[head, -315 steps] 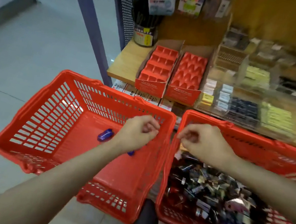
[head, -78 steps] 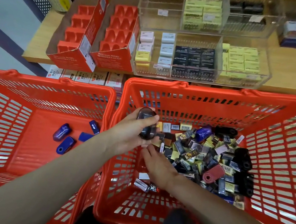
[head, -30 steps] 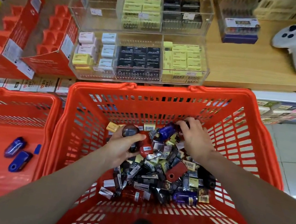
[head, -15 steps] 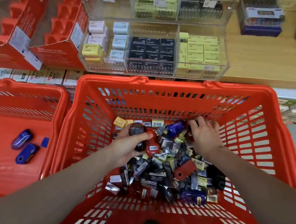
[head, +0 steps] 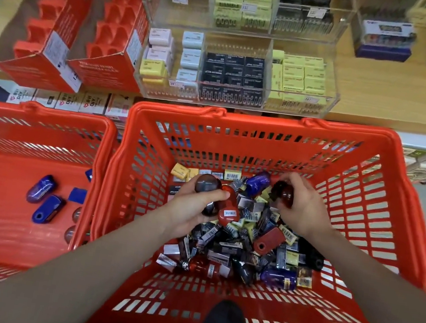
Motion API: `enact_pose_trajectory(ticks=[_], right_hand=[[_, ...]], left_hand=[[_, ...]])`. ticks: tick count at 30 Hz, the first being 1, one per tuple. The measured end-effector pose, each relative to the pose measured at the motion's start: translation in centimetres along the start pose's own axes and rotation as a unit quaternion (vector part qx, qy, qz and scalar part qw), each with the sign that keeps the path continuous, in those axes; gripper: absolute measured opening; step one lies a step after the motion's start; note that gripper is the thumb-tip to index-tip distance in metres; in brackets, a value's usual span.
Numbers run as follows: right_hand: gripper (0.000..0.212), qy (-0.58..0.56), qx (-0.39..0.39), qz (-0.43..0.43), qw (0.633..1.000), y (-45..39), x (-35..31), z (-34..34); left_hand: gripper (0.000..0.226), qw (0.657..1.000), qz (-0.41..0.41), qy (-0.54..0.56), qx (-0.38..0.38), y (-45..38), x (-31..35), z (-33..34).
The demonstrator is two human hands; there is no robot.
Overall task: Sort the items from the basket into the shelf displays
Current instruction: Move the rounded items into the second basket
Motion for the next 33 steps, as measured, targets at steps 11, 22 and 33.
enact_pose_trajectory(ticks=[11, 22, 33], right_hand=[[0.045, -0.657, -0.271, 0.141, 0.689, 8.1, -13.3, -4.4], [0.048, -0.505, -0.421, 0.064, 0.75, 12.1, -35.5, -1.8], [0.044, -0.248, -0.355, 0.229, 0.872, 10.7, -40.2, 17.2]], left_hand=[[0.038, 0.994, 0.103, -0.005, -0.031, 8.0, 8.3, -1.1], [0.032, 0.974, 0.213, 0.051, 0.061, 19.0, 15.1, -19.0], [0.057, 0.983, 0.0, -0.019, 0.182, 14.3, 5.6, -33.9]])
Point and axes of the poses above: each hand's wrist, its own y-axis away from the middle knuckle, its own z-axis out of the palm, x = y × z, the point moved 3 cm from there along -y, towards the middle knuckle, and after that the axes turned 7 degrees about z, right-handed, at the moved point
